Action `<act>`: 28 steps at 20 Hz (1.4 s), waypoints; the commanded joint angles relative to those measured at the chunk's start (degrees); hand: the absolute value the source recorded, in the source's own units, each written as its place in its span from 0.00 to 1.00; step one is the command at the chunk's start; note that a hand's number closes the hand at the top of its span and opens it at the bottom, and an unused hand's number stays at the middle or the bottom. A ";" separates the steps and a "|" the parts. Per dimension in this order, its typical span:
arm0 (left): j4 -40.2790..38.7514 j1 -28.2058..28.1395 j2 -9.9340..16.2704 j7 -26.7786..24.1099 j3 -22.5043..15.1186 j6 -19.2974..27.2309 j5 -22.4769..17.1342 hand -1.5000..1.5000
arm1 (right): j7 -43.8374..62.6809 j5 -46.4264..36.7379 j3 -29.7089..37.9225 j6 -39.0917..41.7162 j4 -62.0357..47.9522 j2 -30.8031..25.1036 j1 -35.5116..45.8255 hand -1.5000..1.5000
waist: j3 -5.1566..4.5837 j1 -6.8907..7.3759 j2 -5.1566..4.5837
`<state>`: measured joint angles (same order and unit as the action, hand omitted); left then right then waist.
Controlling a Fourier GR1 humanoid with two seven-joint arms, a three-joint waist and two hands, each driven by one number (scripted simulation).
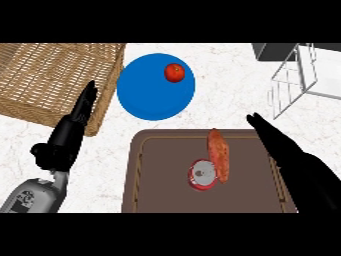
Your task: Pick the can from the tray and place it in the tiered shelf
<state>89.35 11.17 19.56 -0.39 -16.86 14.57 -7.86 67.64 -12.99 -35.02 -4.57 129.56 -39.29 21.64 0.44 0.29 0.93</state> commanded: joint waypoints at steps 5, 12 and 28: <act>-4.90 0.11 -1.01 1.84 0.10 -1.32 -0.06 0.50 | 15.35 -5.45 -4.47 2.70 -2.74 7.54 7.00 0.00 | -0.67 -0.32 -0.76; -5.54 -1.65 -1.70 1.22 -0.26 -1.51 0.73 0.50 | 17.00 -10.73 -6.31 2.89 -4.28 12.80 5.75 0.00 | -0.68 -1.16 -0.62; -6.02 -1.56 -3.17 0.61 0.32 -1.38 2.80 0.50 | 15.26 -19.99 -8.82 6.50 -13.01 23.76 2.26 0.00 | -0.58 -1.10 -0.77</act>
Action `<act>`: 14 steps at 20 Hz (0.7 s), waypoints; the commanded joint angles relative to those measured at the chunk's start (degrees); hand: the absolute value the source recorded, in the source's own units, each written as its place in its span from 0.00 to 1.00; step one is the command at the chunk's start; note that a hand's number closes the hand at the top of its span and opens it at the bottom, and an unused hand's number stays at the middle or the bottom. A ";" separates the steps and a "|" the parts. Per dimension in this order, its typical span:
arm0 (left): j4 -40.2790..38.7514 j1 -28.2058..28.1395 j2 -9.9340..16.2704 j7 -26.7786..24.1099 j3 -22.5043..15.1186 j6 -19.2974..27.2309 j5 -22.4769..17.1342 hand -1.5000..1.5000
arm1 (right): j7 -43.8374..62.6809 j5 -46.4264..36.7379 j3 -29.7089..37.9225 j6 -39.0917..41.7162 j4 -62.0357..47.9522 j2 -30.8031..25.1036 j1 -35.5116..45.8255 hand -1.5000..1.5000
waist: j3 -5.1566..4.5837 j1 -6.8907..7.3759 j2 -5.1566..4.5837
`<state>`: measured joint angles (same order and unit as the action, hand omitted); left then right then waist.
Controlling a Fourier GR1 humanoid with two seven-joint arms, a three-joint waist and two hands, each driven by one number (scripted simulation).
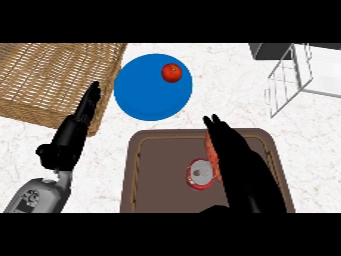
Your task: Pick the can from the tray and place it in the tiered shelf
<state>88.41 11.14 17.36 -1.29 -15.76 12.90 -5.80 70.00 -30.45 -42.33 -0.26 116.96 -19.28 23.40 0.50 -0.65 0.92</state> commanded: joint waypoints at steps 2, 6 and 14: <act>-3.79 -0.49 -0.70 3.66 0.05 0.52 0.42 0.50 | 11.67 -2.05 0.13 3.65 -2.46 4.35 0.70 0.00 | -0.60 0.19 -0.83; -3.84 -4.43 0.75 -0.12 0.37 -2.48 -0.49 0.50 | 10.99 -4.21 -0.19 4.40 -2.70 5.68 -1.26 0.00 | -0.64 0.43 -0.77; -3.62 -0.32 -0.96 3.26 1.11 -1.37 0.52 0.50 | 6.97 -5.23 4.16 8.12 -7.31 7.49 -1.55 0.00 | -0.57 0.57 -0.99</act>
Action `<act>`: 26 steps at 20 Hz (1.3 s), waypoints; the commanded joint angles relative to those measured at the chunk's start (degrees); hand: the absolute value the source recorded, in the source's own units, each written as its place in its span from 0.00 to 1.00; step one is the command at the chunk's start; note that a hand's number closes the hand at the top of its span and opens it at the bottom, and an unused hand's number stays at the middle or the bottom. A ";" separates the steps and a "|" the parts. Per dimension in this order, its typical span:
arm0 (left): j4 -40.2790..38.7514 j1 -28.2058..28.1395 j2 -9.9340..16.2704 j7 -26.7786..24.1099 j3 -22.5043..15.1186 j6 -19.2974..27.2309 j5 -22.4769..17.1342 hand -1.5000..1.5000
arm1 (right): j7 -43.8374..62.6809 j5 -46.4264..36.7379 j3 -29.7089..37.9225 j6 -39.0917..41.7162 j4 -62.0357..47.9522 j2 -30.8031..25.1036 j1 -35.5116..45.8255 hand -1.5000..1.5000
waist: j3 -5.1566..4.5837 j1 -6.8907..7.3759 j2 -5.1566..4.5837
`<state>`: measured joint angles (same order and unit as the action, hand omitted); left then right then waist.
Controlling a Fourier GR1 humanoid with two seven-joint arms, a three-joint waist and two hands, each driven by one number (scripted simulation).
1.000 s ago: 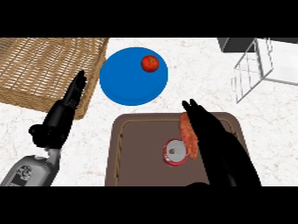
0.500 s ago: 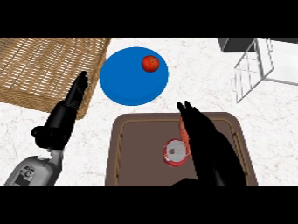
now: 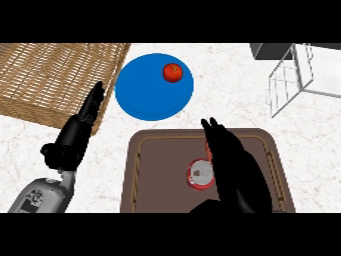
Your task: Pick the can from the tray and place it in the tiered shelf
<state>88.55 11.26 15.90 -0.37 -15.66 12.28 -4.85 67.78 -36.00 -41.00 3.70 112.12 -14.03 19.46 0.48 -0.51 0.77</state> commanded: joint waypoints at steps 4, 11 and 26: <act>-2.08 -1.55 1.18 3.46 1.15 -1.53 -0.49 0.50 | 9.23 -5.48 -1.44 2.75 -3.27 4.90 -1.91 0.00 | -0.53 0.32 -0.61; -5.48 -0.92 -1.04 1.41 1.03 -0.78 1.51 0.50 | 6.22 -6.90 1.49 4.49 -4.91 7.87 -3.44 0.00 | -0.53 0.11 -0.77; -6.69 -2.22 -1.93 -0.62 2.32 -2.55 2.98 0.50 | -3.77 -9.02 2.33 7.43 -12.52 9.72 -7.64 1.00 | -0.53 0.35 -0.90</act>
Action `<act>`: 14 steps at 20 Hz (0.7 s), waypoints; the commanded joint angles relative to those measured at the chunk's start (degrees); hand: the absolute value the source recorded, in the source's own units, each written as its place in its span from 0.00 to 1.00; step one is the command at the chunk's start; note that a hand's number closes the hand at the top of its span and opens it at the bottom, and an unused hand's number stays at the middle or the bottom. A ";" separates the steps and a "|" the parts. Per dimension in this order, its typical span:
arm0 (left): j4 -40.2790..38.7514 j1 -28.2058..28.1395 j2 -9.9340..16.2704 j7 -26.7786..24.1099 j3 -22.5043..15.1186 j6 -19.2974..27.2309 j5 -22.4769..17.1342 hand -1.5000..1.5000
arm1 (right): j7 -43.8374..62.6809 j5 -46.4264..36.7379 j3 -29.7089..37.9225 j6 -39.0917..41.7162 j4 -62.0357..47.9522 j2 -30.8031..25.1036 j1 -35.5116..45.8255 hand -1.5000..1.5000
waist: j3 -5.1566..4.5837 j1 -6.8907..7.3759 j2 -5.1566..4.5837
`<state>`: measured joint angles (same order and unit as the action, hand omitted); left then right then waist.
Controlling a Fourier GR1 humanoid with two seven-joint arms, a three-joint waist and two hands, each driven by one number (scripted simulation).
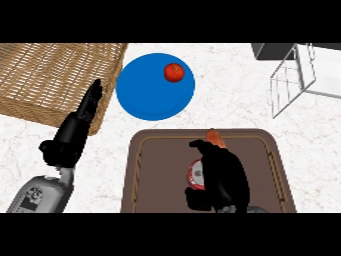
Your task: Pick the can from the tray and place it in the tiered shelf
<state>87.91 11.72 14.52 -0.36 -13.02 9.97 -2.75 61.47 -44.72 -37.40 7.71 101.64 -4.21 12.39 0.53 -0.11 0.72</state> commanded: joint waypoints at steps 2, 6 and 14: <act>-2.98 -0.34 -0.75 4.15 0.21 0.31 0.59 0.50 | 4.31 -0.78 -1.41 7.06 1.39 -0.87 0.24 1.00 | -0.55 -0.06 -0.69; -4.60 -1.03 0.69 2.39 1.78 -2.20 -0.03 0.50 | 2.25 -4.30 -1.24 4.83 -0.94 1.09 1.57 1.00 | -0.55 0.09 -0.76; -6.66 -0.75 -1.54 0.01 2.33 -1.70 1.42 0.50 | -1.99 -7.12 3.03 1.47 0.49 -0.86 -2.23 1.00 | -0.54 -0.28 -0.84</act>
<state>87.55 11.83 13.56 -0.48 -11.24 8.57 -1.80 58.25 -51.23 -37.60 9.92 102.97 -4.73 10.22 0.53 -0.24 0.75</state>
